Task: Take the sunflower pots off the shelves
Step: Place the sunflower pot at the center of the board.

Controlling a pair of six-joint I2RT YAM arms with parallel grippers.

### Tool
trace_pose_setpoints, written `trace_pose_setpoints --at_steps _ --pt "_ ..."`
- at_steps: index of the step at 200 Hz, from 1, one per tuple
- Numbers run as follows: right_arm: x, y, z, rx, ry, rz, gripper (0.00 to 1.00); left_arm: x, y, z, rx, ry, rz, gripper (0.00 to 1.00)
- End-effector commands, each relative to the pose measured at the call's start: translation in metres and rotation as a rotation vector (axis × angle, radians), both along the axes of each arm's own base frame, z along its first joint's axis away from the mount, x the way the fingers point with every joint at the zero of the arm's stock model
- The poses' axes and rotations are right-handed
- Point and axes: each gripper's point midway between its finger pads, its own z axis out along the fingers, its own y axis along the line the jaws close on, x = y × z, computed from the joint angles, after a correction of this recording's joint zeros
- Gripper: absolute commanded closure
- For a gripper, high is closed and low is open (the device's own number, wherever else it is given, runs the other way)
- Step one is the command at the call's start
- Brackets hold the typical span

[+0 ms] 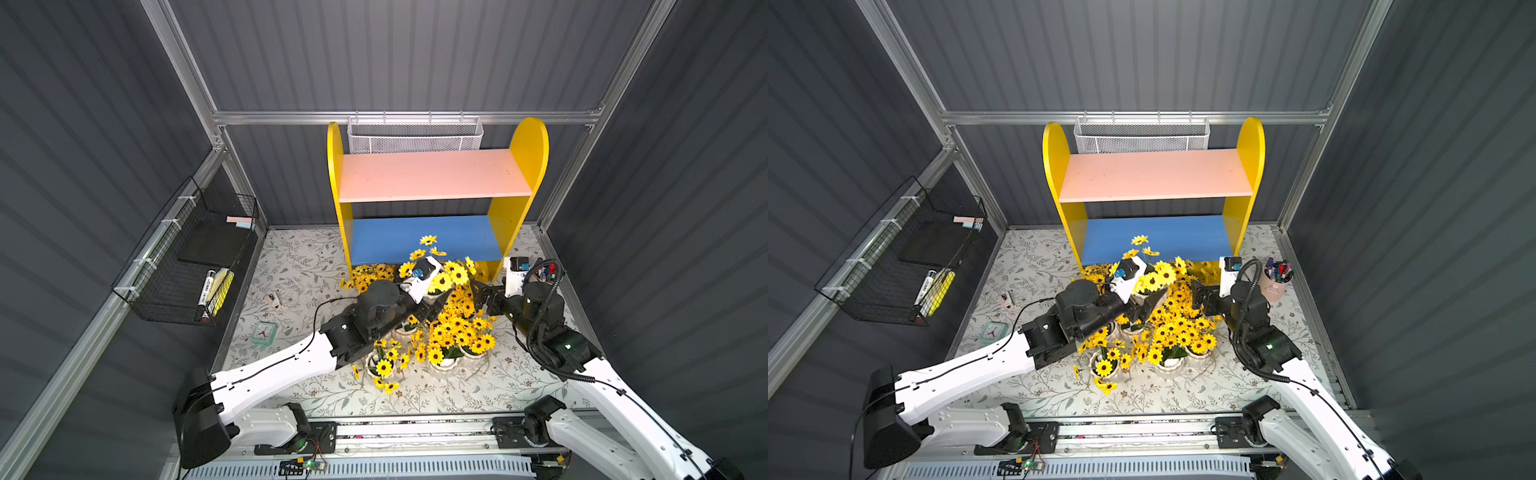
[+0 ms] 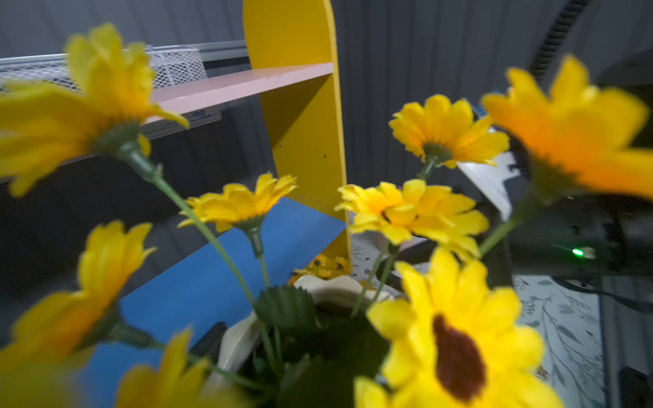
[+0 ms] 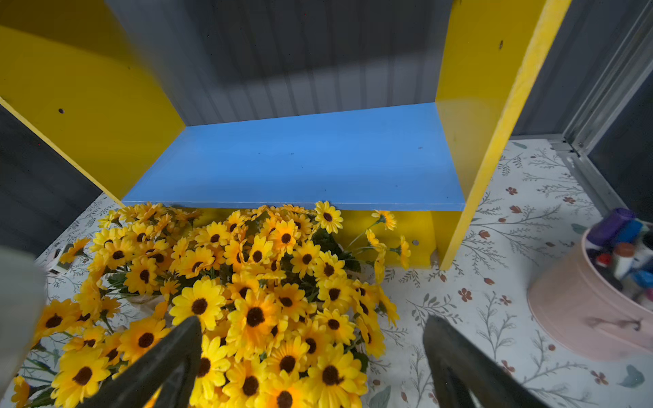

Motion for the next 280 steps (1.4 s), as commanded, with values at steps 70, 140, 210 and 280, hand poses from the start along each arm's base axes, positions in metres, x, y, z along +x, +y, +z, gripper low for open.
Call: trace_pose_setpoints --at_steps 70,140,210,280 --pt "-0.014 -0.024 0.002 0.010 0.034 -0.086 0.01 -0.144 -0.006 -0.060 0.071 0.194 -0.053 1.00" --pt "-0.010 -0.030 -0.007 0.013 0.048 -0.101 0.01 -0.153 0.005 -0.094 0.057 0.288 -0.027 1.00" --pt "-0.009 -0.032 -0.008 0.044 0.046 -0.096 0.01 -0.145 0.027 -0.118 0.113 0.331 0.059 1.00" --pt "-0.010 -0.032 -0.011 0.057 0.051 -0.091 0.01 -0.142 0.035 -0.155 0.106 0.417 0.133 1.00"
